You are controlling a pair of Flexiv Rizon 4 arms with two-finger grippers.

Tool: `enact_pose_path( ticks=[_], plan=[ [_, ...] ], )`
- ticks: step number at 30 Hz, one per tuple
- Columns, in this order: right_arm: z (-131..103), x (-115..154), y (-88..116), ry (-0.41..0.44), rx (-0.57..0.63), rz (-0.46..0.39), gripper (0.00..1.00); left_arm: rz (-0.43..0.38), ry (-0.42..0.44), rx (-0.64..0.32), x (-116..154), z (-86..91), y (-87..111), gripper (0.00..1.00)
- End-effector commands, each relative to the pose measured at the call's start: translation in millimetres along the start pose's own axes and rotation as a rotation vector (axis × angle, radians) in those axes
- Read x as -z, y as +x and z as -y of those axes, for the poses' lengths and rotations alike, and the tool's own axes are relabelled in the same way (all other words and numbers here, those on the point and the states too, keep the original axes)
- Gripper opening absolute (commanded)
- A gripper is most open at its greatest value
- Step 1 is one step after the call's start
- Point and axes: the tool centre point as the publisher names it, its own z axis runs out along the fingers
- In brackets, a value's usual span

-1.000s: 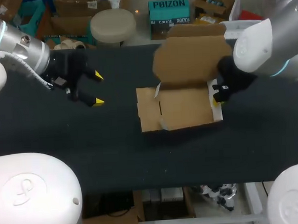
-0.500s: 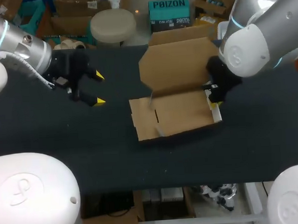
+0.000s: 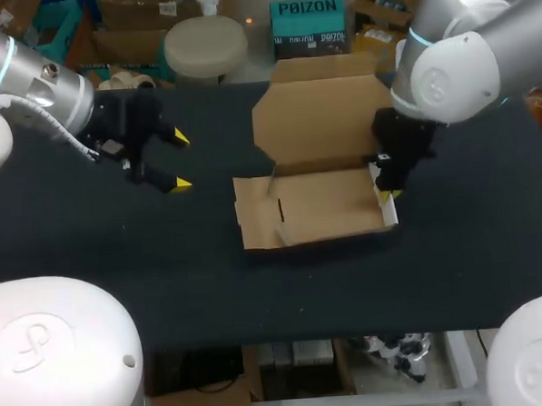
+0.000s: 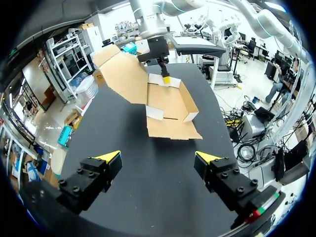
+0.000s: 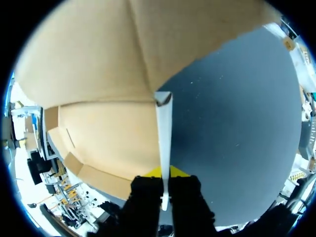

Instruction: Assemble the packaging by folding the flat box into shape, placing the metal phone stand inside, and closing the box properly

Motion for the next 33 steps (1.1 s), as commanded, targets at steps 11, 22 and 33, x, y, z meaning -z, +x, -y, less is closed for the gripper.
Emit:
enact_pose_path(
  ticks=[11, 22, 33],
  plan=[
    [4.3, -28.2, 10.8, 0.274, -0.038, 0.011, 0.0, -0.004, -0.005, 0.0, 1.0, 0.9, -0.5, 1.0],
    [7.6, -36.6, 10.4, 0.338, -0.048, -0.011, 0.0, -0.004, -0.005, 0.0, 1.0, 0.9, -0.5, 1.0],
    [7.5, -50.8, 16.8, 0.391, -0.06, 0.036, 0.0, -0.004, -0.005, 0.0, 1.0, 0.9, -0.5, 1.0]
  ],
)
